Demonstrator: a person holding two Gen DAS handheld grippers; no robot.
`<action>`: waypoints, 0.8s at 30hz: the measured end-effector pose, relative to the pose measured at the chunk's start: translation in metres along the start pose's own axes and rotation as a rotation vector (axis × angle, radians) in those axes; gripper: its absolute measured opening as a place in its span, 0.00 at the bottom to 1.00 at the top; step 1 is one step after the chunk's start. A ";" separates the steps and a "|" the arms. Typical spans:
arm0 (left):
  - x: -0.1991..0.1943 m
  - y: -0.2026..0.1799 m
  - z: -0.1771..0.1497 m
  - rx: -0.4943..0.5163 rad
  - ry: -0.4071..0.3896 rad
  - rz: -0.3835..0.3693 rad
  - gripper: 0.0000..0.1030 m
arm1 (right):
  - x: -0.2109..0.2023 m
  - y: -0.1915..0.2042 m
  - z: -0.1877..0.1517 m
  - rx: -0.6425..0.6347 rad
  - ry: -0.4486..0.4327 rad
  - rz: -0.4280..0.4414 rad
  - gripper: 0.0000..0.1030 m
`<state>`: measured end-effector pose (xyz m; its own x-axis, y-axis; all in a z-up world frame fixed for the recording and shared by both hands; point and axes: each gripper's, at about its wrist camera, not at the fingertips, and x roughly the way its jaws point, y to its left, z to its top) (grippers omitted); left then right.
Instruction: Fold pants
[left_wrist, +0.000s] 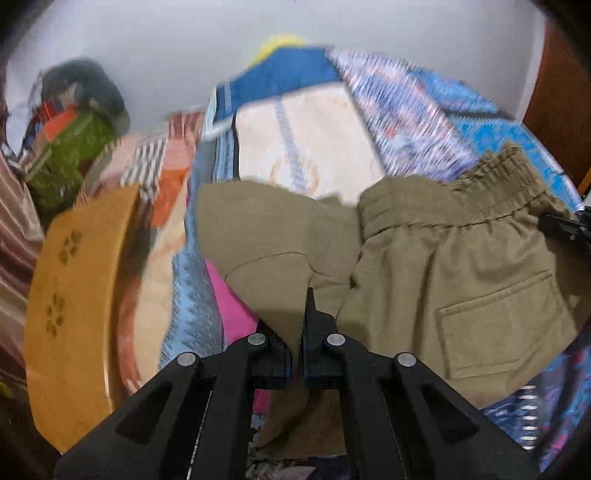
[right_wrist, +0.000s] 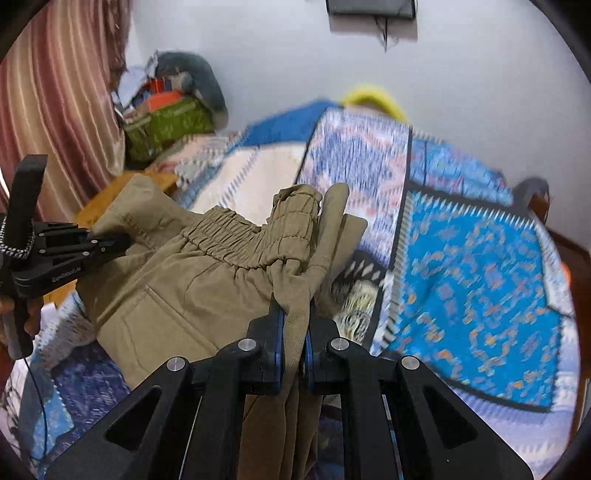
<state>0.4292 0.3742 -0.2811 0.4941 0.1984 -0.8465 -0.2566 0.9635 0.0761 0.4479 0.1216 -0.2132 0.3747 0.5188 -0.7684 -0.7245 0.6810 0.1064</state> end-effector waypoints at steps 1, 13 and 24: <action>0.004 0.000 -0.002 -0.003 0.013 0.000 0.05 | 0.006 0.000 -0.003 -0.002 0.026 -0.005 0.08; 0.016 0.036 -0.036 -0.068 0.095 0.064 0.15 | 0.013 -0.006 -0.016 0.002 0.115 -0.043 0.24; -0.087 0.028 -0.048 -0.074 -0.016 0.057 0.15 | -0.061 0.010 -0.017 -0.027 0.045 -0.072 0.33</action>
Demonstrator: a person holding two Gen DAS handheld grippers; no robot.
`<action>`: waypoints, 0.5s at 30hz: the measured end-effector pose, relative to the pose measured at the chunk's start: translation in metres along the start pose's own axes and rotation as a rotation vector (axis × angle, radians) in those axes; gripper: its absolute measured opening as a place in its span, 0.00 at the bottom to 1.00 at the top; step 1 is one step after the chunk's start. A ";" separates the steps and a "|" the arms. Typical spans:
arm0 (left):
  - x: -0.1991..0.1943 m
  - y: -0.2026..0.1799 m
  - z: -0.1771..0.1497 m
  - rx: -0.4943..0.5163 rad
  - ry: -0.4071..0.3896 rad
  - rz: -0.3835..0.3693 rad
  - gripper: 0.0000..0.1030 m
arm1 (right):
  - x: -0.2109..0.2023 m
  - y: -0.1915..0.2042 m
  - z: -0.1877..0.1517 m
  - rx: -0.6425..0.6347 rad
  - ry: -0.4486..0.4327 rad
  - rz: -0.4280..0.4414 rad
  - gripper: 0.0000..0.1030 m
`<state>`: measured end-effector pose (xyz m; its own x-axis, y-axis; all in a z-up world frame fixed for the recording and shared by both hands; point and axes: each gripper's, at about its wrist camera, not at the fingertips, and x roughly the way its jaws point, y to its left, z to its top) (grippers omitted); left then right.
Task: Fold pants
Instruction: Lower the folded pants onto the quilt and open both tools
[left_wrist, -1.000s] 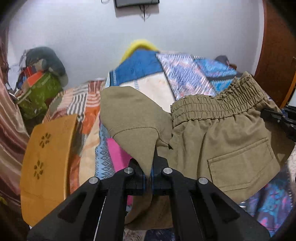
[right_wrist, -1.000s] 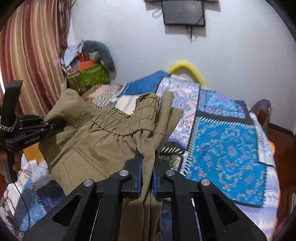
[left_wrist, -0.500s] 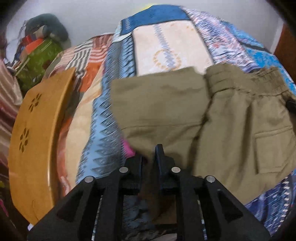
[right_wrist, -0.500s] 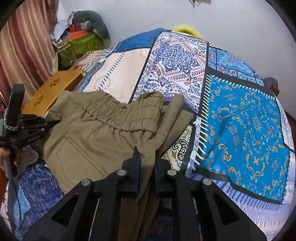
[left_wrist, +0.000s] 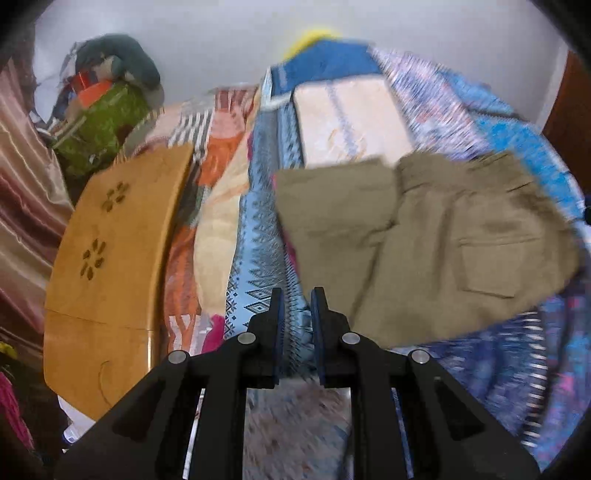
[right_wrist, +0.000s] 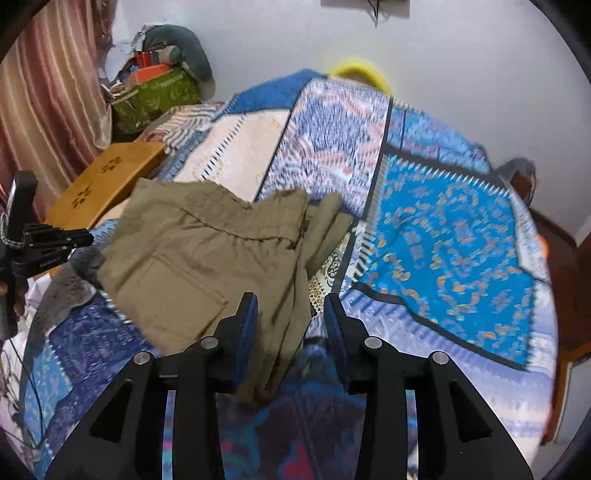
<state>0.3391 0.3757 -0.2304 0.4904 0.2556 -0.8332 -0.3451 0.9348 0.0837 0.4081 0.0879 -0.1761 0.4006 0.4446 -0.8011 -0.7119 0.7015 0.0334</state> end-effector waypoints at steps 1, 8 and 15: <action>-0.010 -0.003 0.001 0.003 -0.018 -0.004 0.15 | -0.009 0.003 0.001 -0.004 -0.014 0.001 0.33; -0.140 -0.035 0.001 0.037 -0.229 -0.075 0.15 | -0.113 0.032 0.004 -0.017 -0.201 0.016 0.33; -0.284 -0.066 -0.039 0.087 -0.467 -0.178 0.15 | -0.229 0.069 -0.020 -0.054 -0.436 0.010 0.33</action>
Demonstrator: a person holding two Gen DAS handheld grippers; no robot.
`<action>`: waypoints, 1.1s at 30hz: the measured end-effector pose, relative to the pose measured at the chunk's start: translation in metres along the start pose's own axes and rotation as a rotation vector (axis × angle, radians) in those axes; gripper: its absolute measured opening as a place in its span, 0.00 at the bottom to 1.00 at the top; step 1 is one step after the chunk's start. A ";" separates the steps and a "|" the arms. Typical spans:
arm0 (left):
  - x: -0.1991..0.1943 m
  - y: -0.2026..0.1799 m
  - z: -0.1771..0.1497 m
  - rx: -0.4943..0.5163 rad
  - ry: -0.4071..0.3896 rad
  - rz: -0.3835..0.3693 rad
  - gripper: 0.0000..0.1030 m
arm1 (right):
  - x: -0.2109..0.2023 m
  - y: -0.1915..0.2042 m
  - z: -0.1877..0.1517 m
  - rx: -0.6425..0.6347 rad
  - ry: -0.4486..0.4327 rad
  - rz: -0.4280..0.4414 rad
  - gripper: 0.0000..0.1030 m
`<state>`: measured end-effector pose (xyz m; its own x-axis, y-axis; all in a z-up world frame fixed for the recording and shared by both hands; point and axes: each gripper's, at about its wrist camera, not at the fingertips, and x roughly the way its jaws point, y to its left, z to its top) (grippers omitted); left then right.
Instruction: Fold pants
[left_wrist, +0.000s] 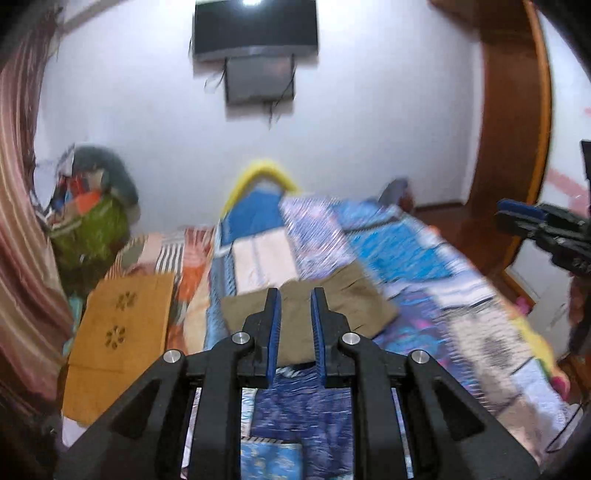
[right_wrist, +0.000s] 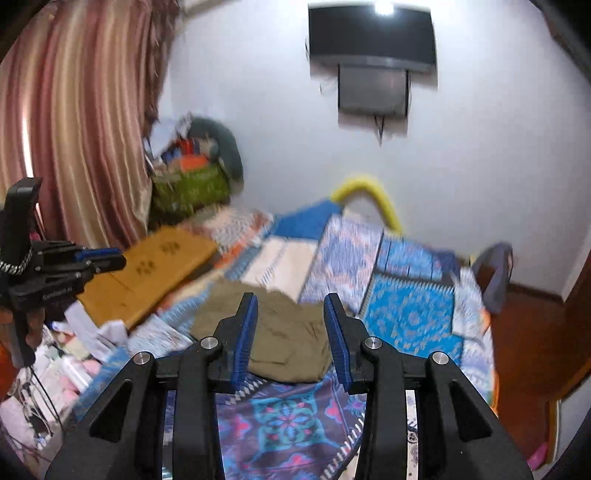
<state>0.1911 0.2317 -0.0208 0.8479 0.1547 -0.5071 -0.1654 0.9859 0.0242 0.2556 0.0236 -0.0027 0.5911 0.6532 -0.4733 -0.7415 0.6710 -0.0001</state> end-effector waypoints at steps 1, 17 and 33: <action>-0.013 -0.004 0.001 -0.002 -0.020 -0.003 0.15 | -0.015 0.006 0.001 -0.002 -0.031 0.004 0.33; -0.193 -0.058 -0.048 -0.054 -0.329 0.004 0.35 | -0.162 0.095 -0.031 -0.020 -0.359 0.078 0.33; -0.227 -0.076 -0.073 -0.042 -0.419 0.052 0.99 | -0.185 0.113 -0.044 0.064 -0.429 -0.008 0.84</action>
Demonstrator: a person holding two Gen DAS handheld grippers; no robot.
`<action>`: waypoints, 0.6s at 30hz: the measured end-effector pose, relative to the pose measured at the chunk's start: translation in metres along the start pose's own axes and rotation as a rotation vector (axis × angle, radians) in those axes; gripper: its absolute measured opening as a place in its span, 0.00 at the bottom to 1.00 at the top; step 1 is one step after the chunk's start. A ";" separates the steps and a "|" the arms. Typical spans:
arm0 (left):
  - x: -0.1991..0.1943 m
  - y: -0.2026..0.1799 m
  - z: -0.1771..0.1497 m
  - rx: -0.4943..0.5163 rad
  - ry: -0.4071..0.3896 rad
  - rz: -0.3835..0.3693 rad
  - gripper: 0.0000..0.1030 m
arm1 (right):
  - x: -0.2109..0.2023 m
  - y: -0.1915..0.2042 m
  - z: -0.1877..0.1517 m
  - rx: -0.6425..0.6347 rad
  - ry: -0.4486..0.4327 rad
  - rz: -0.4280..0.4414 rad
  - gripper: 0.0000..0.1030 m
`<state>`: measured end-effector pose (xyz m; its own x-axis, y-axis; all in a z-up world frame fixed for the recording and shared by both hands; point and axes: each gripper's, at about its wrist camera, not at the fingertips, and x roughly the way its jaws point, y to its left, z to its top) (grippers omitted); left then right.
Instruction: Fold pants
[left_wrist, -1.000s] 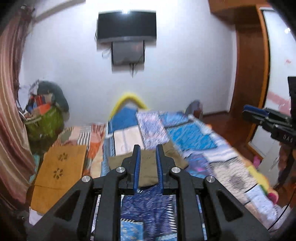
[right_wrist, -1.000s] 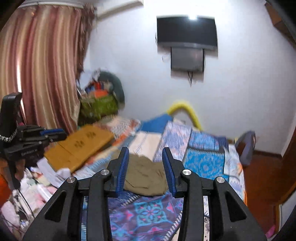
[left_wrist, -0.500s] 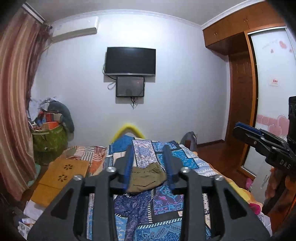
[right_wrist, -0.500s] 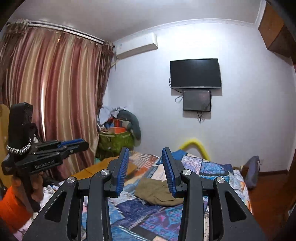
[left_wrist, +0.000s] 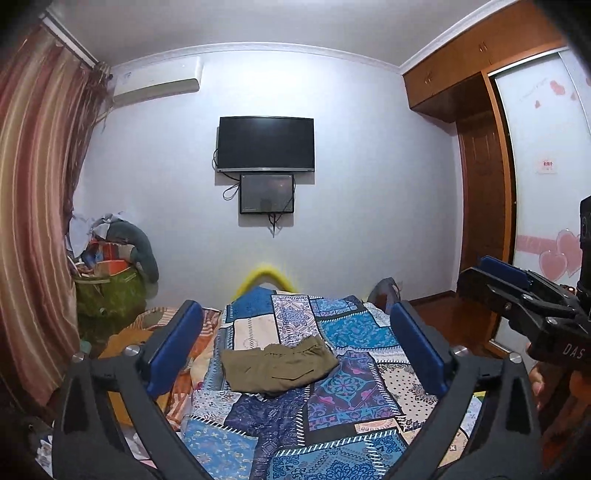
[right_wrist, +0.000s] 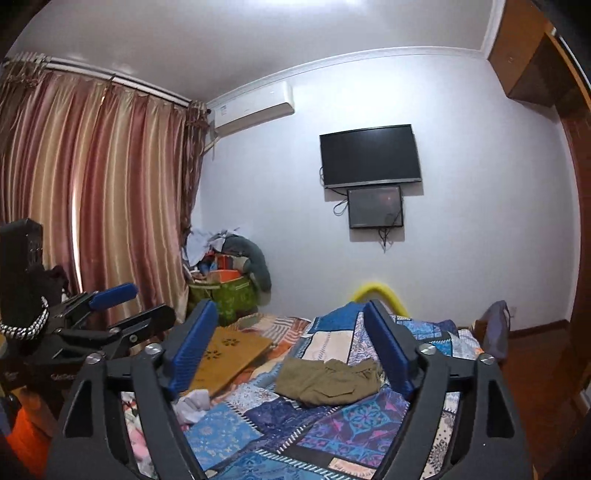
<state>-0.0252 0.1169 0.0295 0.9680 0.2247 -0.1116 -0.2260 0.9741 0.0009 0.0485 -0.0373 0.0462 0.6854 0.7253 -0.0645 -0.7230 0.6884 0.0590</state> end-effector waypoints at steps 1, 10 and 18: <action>-0.001 -0.002 -0.001 -0.002 0.001 -0.001 0.99 | -0.001 -0.001 0.000 0.000 -0.003 -0.010 0.85; 0.004 0.000 -0.004 0.001 0.000 0.001 0.99 | -0.010 -0.004 -0.004 -0.003 -0.009 -0.048 1.00; 0.005 0.000 -0.006 0.001 0.002 0.000 1.00 | -0.015 -0.004 -0.010 0.004 -0.006 -0.055 1.00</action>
<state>-0.0212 0.1180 0.0229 0.9677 0.2250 -0.1139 -0.2263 0.9741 0.0016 0.0399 -0.0510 0.0368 0.7244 0.6866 -0.0617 -0.6840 0.7270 0.0598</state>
